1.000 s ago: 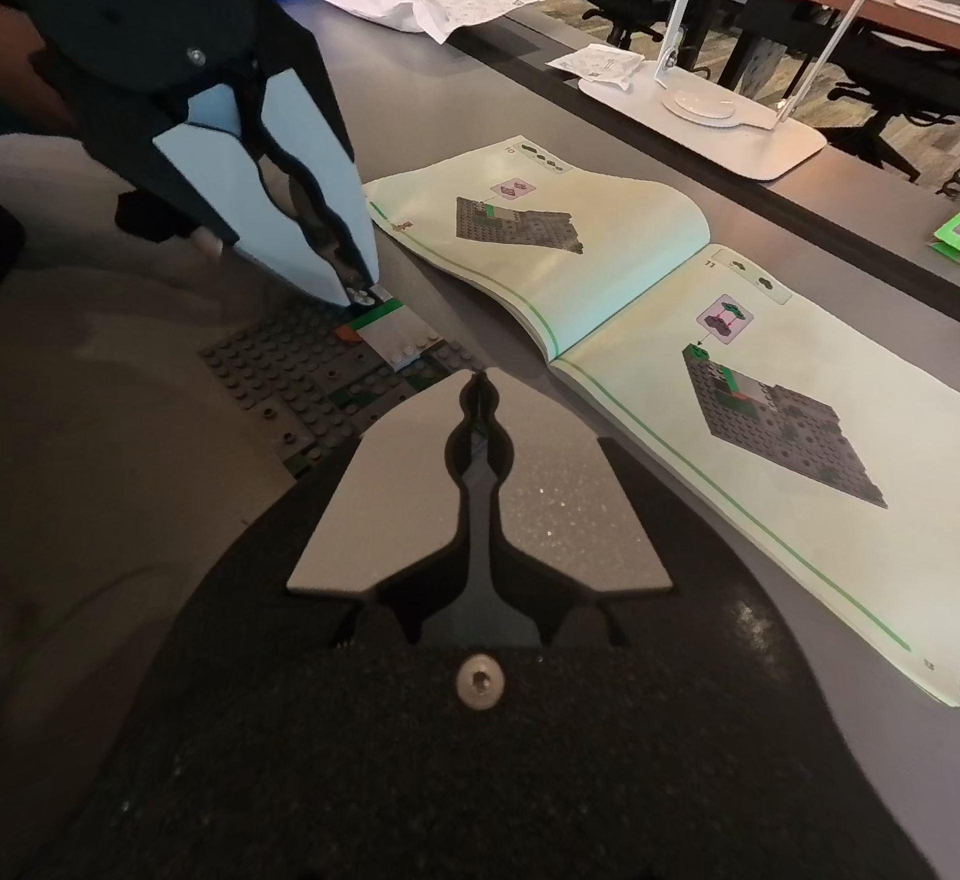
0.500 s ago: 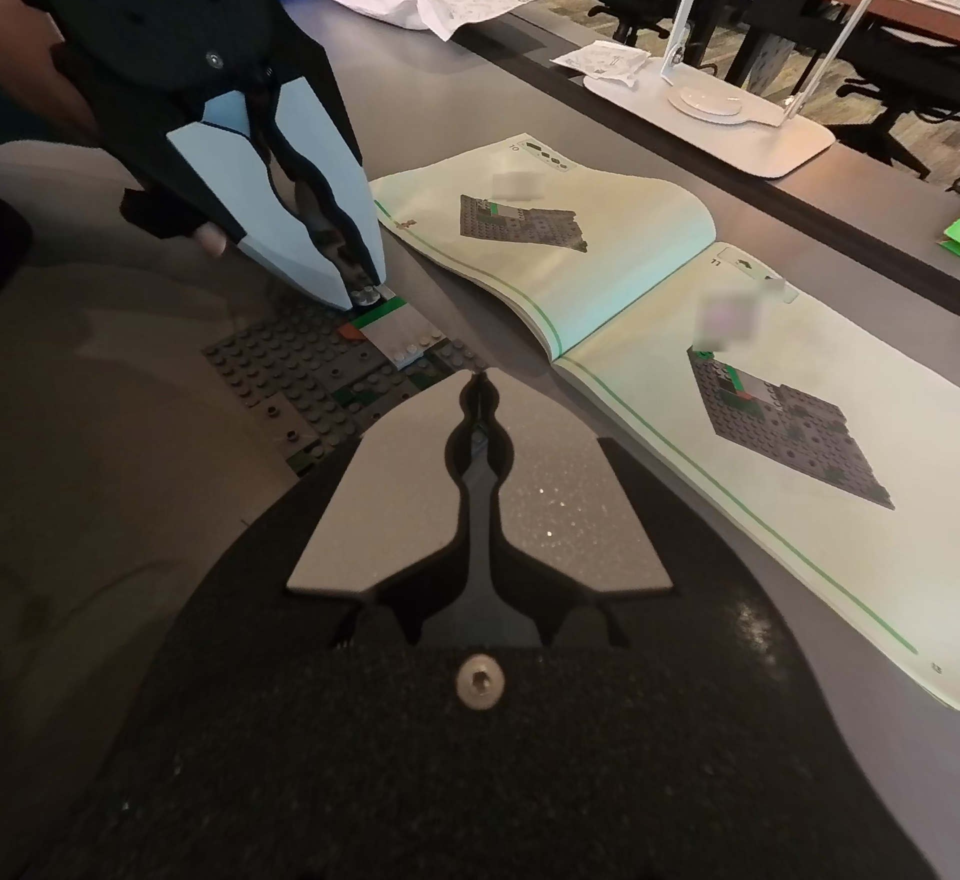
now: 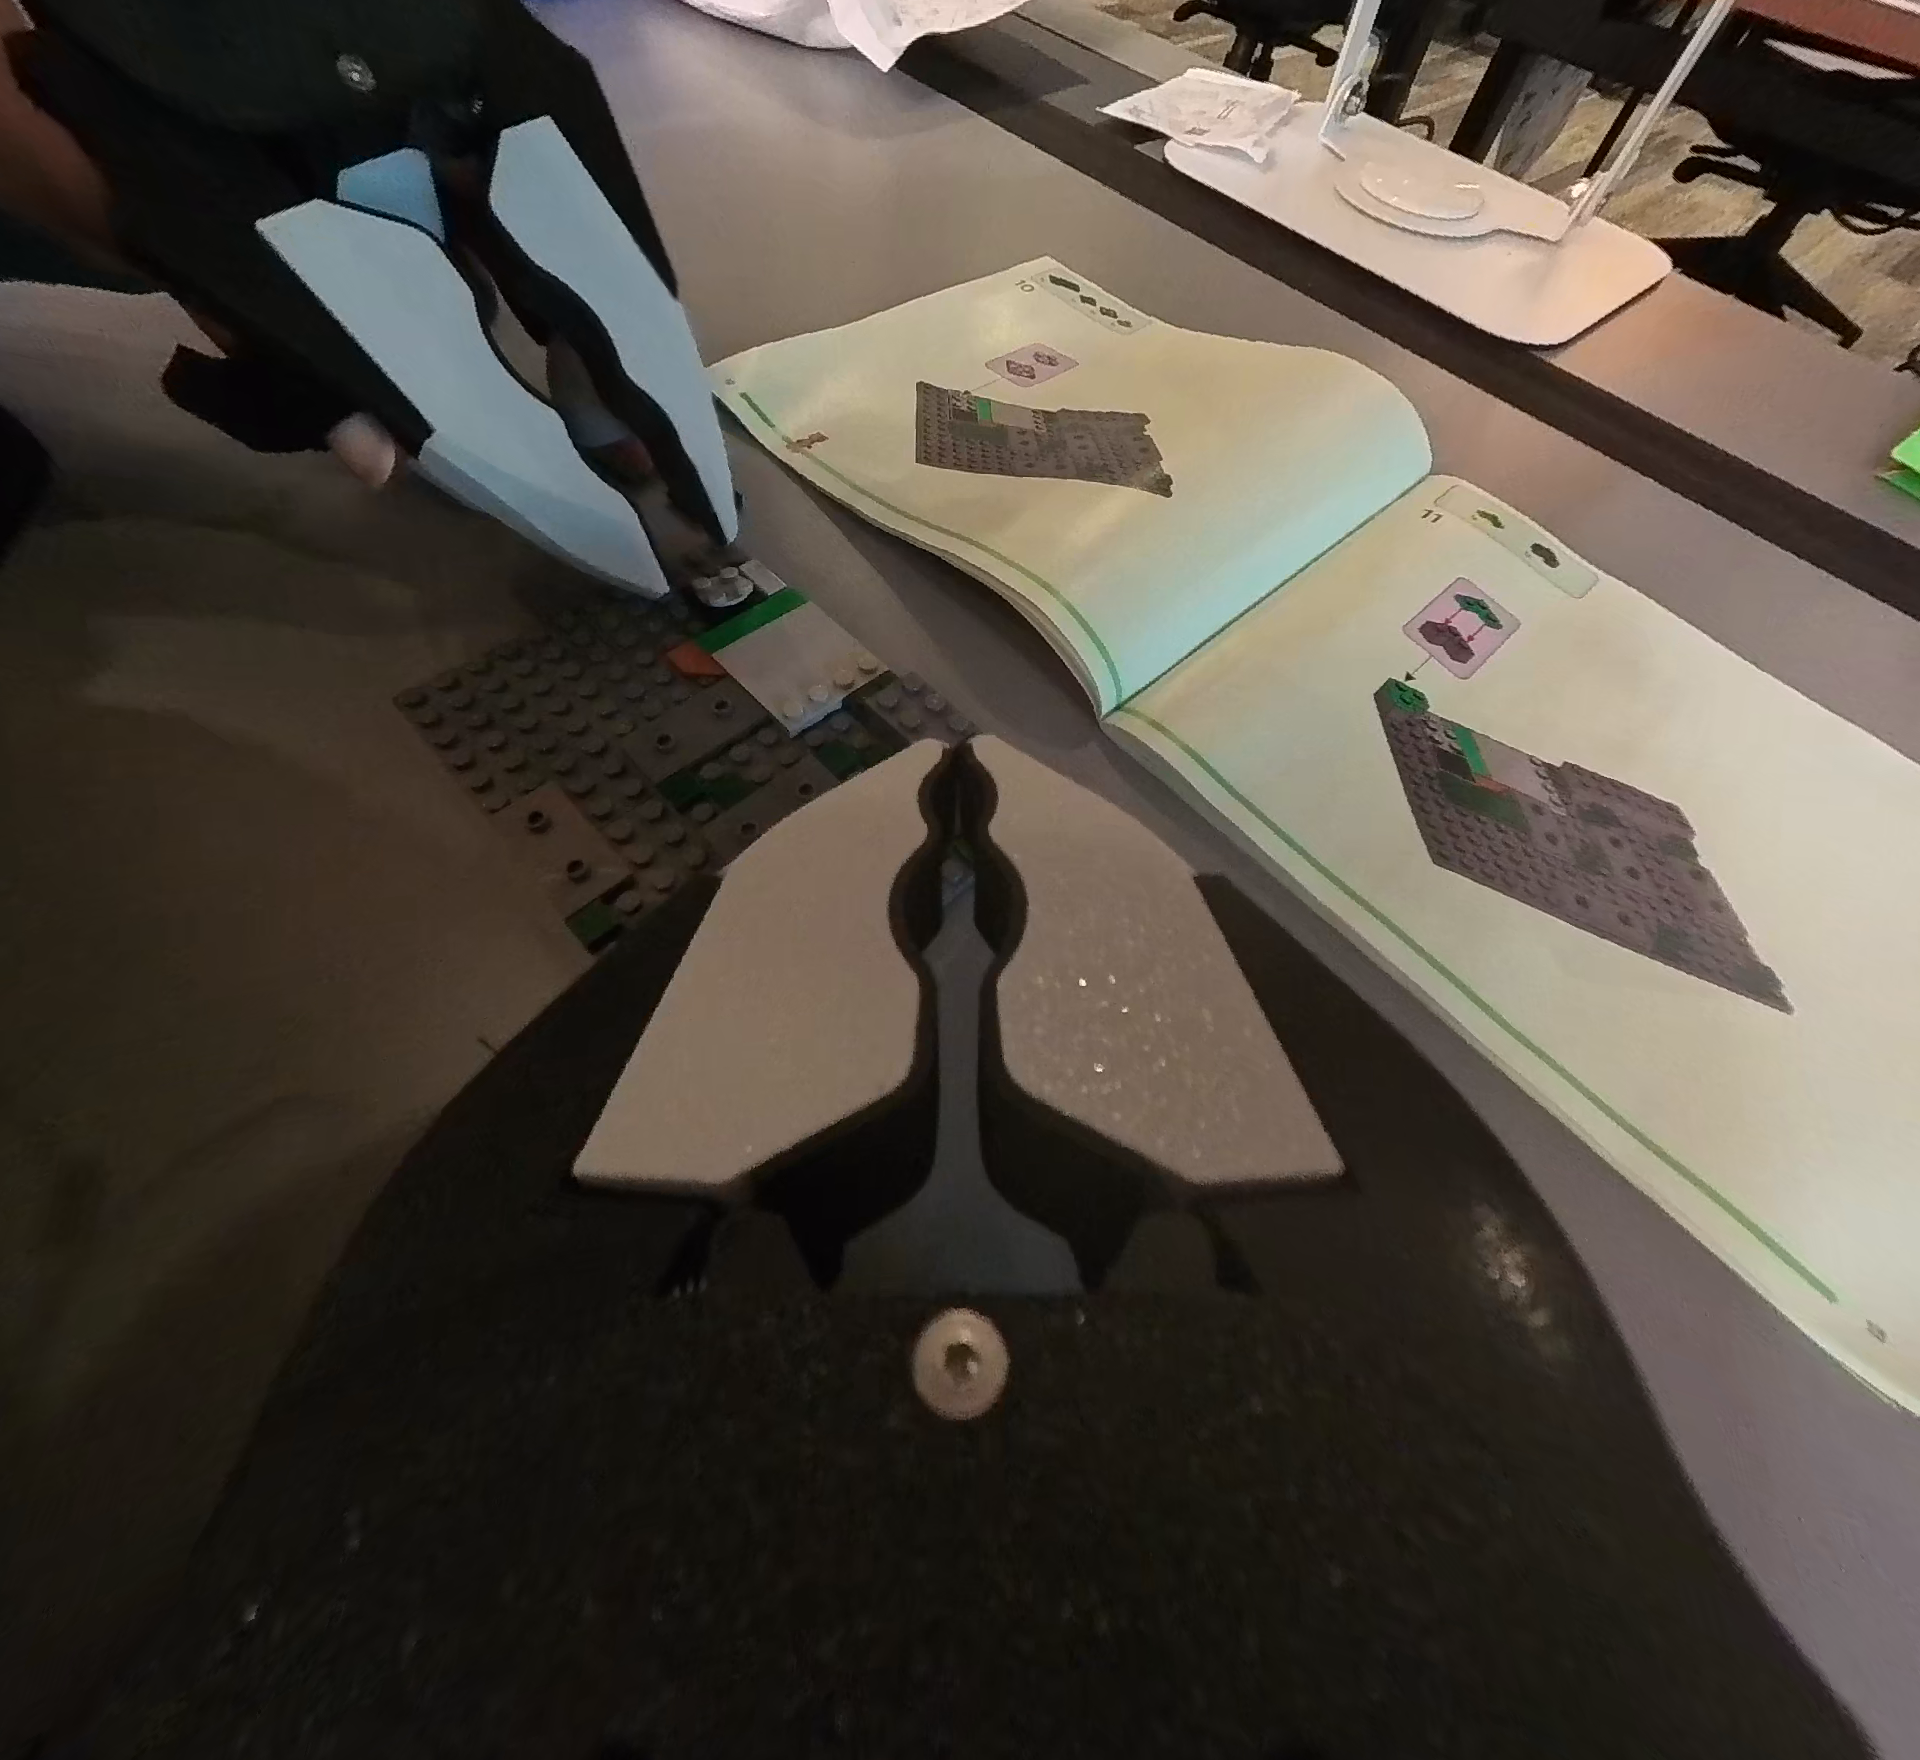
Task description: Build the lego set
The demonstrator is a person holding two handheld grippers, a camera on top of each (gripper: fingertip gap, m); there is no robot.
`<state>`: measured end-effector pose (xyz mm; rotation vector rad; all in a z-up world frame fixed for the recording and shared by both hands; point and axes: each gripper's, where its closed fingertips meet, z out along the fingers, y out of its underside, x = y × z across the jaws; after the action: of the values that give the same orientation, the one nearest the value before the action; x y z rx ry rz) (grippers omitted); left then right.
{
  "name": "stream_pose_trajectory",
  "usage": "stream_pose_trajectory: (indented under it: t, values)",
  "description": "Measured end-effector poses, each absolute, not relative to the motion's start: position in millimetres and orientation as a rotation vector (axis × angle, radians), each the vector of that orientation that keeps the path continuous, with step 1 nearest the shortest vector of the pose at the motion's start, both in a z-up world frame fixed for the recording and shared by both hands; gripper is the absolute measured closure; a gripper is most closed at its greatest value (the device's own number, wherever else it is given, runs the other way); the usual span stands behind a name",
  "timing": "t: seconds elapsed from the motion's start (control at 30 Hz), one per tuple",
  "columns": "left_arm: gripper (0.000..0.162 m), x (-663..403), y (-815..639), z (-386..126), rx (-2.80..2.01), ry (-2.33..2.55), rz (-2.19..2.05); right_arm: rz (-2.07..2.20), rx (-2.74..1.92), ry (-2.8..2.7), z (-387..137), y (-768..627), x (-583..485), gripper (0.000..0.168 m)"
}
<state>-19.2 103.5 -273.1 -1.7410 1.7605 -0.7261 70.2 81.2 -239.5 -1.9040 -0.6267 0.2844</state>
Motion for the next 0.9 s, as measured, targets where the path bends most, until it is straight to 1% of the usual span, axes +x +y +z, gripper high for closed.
stream_pose_trajectory:
  t: [0.37, 0.9]
  values:
    - [0.145, -17.9, 105.5, -274.4, -1.762, 1.705, -0.78, 0.284, -1.916, -0.625, -242.8, 83.2, 70.7, 0.168]
    - [0.147, -17.5, 111.0, -280.6, -1.796, 1.69, -0.754, 0.291, -1.91, -0.622, -241.5, 82.6, 70.9, 0.168]
